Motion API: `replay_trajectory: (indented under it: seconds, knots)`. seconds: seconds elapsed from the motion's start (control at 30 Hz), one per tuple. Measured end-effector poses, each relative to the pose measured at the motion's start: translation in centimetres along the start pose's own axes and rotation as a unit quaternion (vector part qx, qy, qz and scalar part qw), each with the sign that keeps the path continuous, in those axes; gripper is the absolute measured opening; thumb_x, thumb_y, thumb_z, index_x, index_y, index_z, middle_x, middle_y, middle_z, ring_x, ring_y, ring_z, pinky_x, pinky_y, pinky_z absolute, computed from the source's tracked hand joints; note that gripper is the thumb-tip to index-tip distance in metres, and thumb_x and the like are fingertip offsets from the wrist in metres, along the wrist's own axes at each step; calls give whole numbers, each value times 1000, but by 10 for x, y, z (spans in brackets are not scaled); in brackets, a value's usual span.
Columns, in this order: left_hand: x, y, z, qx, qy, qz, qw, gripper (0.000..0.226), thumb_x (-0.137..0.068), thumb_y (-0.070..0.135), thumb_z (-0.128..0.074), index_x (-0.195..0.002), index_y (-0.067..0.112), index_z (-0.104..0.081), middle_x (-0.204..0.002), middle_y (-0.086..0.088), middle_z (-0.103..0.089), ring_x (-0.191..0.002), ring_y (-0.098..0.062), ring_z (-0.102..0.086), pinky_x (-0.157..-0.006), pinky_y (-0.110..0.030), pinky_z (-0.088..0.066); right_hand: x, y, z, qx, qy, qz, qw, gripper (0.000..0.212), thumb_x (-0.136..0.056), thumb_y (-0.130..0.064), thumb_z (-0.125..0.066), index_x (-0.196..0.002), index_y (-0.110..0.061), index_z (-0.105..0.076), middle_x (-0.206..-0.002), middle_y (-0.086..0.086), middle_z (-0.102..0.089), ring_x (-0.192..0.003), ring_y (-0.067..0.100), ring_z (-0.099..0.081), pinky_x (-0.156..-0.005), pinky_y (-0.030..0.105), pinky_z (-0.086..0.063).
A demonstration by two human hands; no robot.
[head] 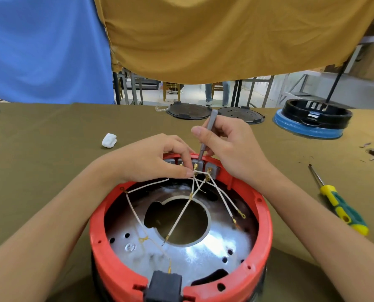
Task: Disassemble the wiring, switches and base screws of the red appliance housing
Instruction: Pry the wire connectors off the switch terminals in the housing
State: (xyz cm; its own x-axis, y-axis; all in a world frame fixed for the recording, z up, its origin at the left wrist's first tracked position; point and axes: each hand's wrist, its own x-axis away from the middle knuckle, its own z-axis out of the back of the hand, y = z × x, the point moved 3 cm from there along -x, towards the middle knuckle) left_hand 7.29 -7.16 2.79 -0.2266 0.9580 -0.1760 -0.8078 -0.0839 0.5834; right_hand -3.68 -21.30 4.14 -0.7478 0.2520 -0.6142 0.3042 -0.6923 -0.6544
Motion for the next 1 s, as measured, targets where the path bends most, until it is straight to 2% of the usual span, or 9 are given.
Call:
replay_trajectory:
  seconds: [0.17,0.23,0.33,0.4,0.6,0.73,0.8,0.87,1.0]
  knots:
    - [0,-1,-1,0,-1,2,1000,4,-83,45,-74,-84,41,-73,-114,33,-56,-114,9,-54,-103,-26,-35,-3,2,-1,2,-20,-7,1000,29,-97,-30,-64,-86,-4,-68,-76,22,-63,-72,39,-63,-68,57,-54]
    - [0,0,-1,0,-1,-2,1000,5,-82,47,-73,-83,42,-73,-114,33,-56,-116,9,-53,-103,-25,-34,-6,5,-2,-13,-22,-35,999,30,-97,-30,-64,-85,-3,-67,-76,22,-64,-70,34,-65,-68,49,-58]
    - [0,1,-1,-3,-4,-3,1000,3,-83,45,-73,-82,42,-73,-115,30,-56,-118,8,-52,-102,-23,-33,-10,13,-4,-55,-25,-97,993,31,-98,-30,-64,-78,-5,-64,-66,11,-63,-59,17,-63,-62,29,-58]
    - [0,2,-1,-7,-4,-5,1000,4,-83,45,-73,-82,41,-73,-116,27,-57,-118,8,-52,-103,-25,-34,-12,17,-6,-71,-25,-125,989,32,-98,-30,-63,-78,-4,-64,-63,2,-62,-58,13,-60,-62,27,-56]
    - [1,3,-1,3,1,-4,1000,10,-79,49,-73,-82,39,-73,-118,24,-59,-116,9,-54,-103,-26,-36,-12,23,-8,-109,-29,-169,979,33,-98,-28,-63,-72,-9,-62,-58,-2,-61,-53,9,-58,-55,19,-51]
    - [0,3,-1,3,5,-4,1000,17,-75,55,-69,-81,40,-73,-116,27,-59,-115,9,-54,-106,-30,-37,-7,21,-5,-104,-2,-128,986,32,-98,-27,-63,-72,-9,-63,-61,2,-61,-55,14,-59,-59,28,-55]
    - [0,3,0,4,6,-5,1000,21,-72,59,-68,-81,40,-73,-115,29,-58,-116,9,-54,-108,-31,-36,-5,16,-3,-70,6,-80,994,30,-98,-30,-63,-76,-9,-65,-66,7,-63,-60,23,-64,-65,40,-61]
    - [0,3,-1,5,5,-5,1000,21,-72,58,-68,-81,40,-73,-114,31,-57,-116,9,-54,-109,-32,-37,-4,13,-3,-49,2,-51,997,29,-97,-32,-63,-80,-9,-66,-73,16,-66,-69,35,-66,-70,54,-58]
    - [-1,2,-1,1,7,-4,1000,18,-72,57,-68,-80,42,-72,-116,29,-58,-116,6,-55,-110,-36,-38,-5,12,-3,-31,-8,-41,999,30,-97,-32,-63,-83,-6,-67,-77,23,-65,-73,40,-64,-71,55,-56]
